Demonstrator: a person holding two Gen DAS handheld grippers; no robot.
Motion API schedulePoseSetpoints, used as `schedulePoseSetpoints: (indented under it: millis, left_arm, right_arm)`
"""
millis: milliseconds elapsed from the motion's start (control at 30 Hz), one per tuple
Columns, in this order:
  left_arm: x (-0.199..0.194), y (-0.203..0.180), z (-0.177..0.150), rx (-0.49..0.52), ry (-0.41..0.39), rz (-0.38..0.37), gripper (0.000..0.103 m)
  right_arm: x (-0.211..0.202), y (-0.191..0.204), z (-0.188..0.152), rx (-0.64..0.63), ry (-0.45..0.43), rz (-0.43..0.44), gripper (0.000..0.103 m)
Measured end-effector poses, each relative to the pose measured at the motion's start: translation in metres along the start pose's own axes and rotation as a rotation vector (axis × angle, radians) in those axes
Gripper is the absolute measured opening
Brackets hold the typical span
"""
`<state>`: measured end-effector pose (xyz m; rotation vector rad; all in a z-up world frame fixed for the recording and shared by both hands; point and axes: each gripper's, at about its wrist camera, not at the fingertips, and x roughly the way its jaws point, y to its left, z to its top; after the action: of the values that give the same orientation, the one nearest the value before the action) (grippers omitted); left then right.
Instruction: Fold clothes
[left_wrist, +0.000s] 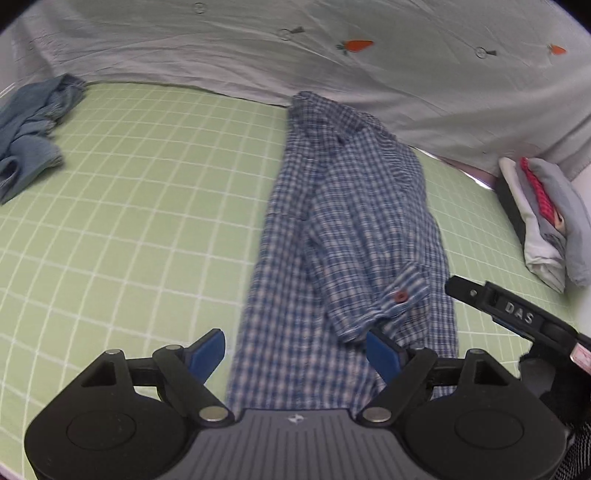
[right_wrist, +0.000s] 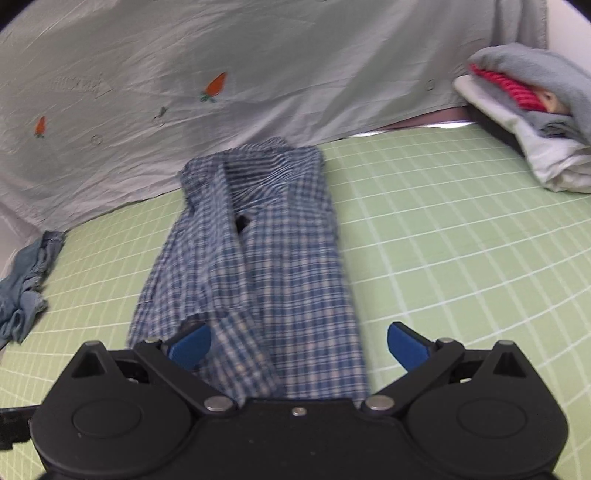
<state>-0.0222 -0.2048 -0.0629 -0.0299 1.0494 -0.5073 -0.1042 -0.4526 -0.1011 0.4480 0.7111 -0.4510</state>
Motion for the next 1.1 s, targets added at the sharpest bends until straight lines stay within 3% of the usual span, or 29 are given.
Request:
schedulePoseSetpoints:
  millis: [33, 100, 167, 233, 267, 400, 600, 667, 767, 933, 1100]
  left_arm:
    - [-0.003, 0.004, -0.001, -0.006, -0.001, 0.006, 0.083]
    - [-0.008, 0.010, -0.002, -0.013, -0.004, 0.025, 0.084]
    - [-0.010, 0.015, -0.003, -0.018, -0.009, 0.034, 0.084]
    - [-0.009, 0.018, -0.003, -0.025, -0.004, 0.033, 0.084]
    - [-0.008, 0.018, -0.003, -0.030, 0.001, 0.029, 0.084]
    - [0.002, 0.013, -0.002, -0.028, 0.025, 0.011, 0.084]
    - [0.013, -0.003, -0.006, 0.006, 0.065, 0.002, 0.084]
    - [0.013, -0.006, -0.008, 0.014, 0.072, 0.002, 0.084]
    - [0.011, -0.009, -0.014, 0.023, 0.075, 0.006, 0.084]
    - [0.005, -0.008, -0.020, 0.018, 0.074, 0.025, 0.084]
    - [-0.002, 0.002, -0.022, -0.007, 0.065, 0.047, 0.084]
  right_arm:
    - [0.007, 0.004, -0.001, -0.004, 0.028, 0.029, 0.100]
    - [0.020, 0.010, -0.002, -0.010, 0.080, 0.083, 0.078]
    - [0.024, 0.014, -0.005, -0.010, 0.093, 0.100, 0.036]
    - [0.019, 0.014, -0.011, -0.035, 0.088, 0.110, 0.013]
    - [0.014, 0.014, -0.014, -0.053, 0.078, 0.114, 0.009]
    - [-0.019, 0.009, -0.033, -0.084, 0.047, 0.132, 0.006]
    - [-0.040, 0.000, -0.066, -0.082, 0.118, 0.122, 0.008]
    - [-0.044, -0.003, -0.069, -0.072, 0.128, 0.116, 0.015]
    - [-0.055, -0.010, -0.059, -0.013, 0.070, 0.123, 0.029]
    - [-0.064, -0.025, -0.038, 0.138, -0.020, 0.137, 0.041]
    - [-0.051, -0.033, -0.036, 0.291, 0.012, 0.186, 0.052]
